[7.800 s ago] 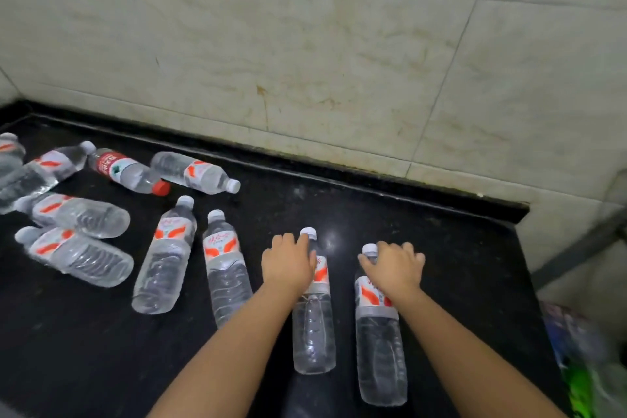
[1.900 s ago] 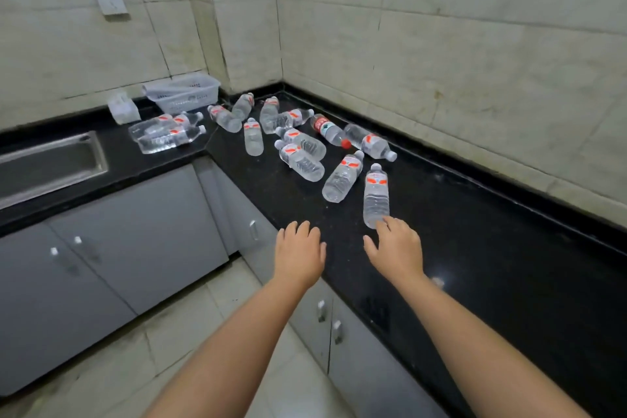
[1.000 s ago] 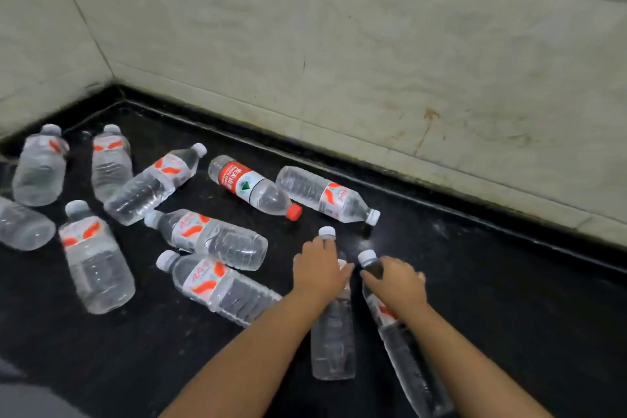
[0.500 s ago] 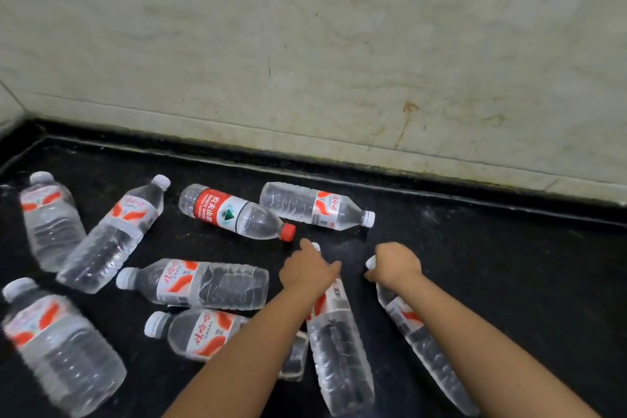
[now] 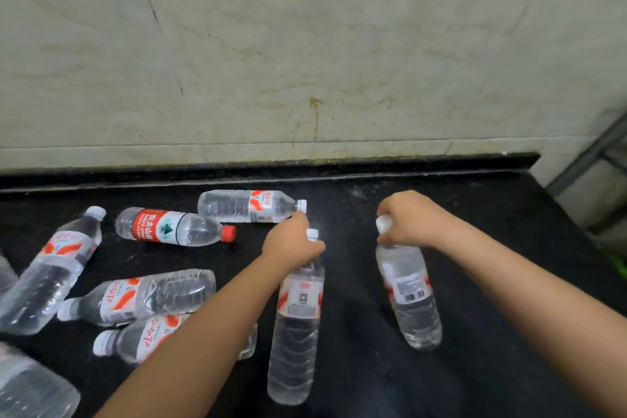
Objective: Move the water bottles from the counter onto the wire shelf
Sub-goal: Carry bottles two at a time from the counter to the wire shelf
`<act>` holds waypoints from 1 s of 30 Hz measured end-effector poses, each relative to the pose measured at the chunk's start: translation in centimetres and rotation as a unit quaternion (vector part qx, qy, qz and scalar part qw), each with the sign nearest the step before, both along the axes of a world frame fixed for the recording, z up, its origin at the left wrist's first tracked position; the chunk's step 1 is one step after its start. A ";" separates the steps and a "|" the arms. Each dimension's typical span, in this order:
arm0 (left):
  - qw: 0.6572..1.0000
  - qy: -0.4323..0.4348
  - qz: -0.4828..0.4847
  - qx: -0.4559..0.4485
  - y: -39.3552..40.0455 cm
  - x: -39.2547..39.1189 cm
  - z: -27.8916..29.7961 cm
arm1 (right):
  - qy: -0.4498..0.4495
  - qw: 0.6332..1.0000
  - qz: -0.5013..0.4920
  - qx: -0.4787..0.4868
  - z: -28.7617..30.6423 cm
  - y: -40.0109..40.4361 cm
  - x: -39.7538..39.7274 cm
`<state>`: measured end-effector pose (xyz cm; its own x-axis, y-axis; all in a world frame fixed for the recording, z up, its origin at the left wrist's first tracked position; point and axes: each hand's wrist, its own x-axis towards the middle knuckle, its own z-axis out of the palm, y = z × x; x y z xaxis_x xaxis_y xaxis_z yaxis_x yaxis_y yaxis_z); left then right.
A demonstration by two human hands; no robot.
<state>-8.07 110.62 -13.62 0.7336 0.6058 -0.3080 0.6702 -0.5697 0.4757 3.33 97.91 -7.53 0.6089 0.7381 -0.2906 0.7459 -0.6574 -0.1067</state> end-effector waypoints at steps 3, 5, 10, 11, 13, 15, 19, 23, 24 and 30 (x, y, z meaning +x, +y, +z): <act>0.993 0.007 -0.100 0.067 -4.7 0.6 2.7 | 0.005 1.000 -0.006 0.022 2.4 -6.1 0.3; 0.982 0.000 -0.143 0.126 -8.2 0.7 4.5 | 0.015 0.999 -0.007 0.030 3.2 -10.9 0.5; 0.941 -0.035 -0.203 0.267 -17.3 0.9 7.5 | -0.007 0.993 -0.011 0.114 4.5 -22.5 0.9; 0.937 -0.046 -0.203 0.281 -19.3 1.3 8.0 | -0.018 0.991 -0.008 0.132 5.1 -24.4 1.0; 0.929 -0.078 -0.205 0.298 -23.4 2.8 9.1 | -0.046 0.983 0.000 0.180 6.6 -28.3 1.5; 0.917 -0.139 -0.213 0.308 -27.6 4.7 10.7 | -0.081 0.969 -0.001 0.233 8.3 -32.5 2.2; 0.886 -0.254 -0.236 0.309 -35.3 9.4 14.8 | -0.151 0.936 -0.028 0.317 12.5 -40.6 4.8; 0.864 -0.314 -0.254 0.301 -41.6 14.1 18.4 | -0.191 0.918 -0.036 0.347 15.8 -47.1 8.3; 0.858 -0.329 -0.256 0.299 -42.3 14.7 19.2 | -0.182 0.917 -0.048 0.352 16.4 -47.6 8.7; 0.794 -0.399 -0.303 0.345 -48.1 25.6 24.1 | -0.157 0.837 -0.145 0.504 20.9 -54.2 17.3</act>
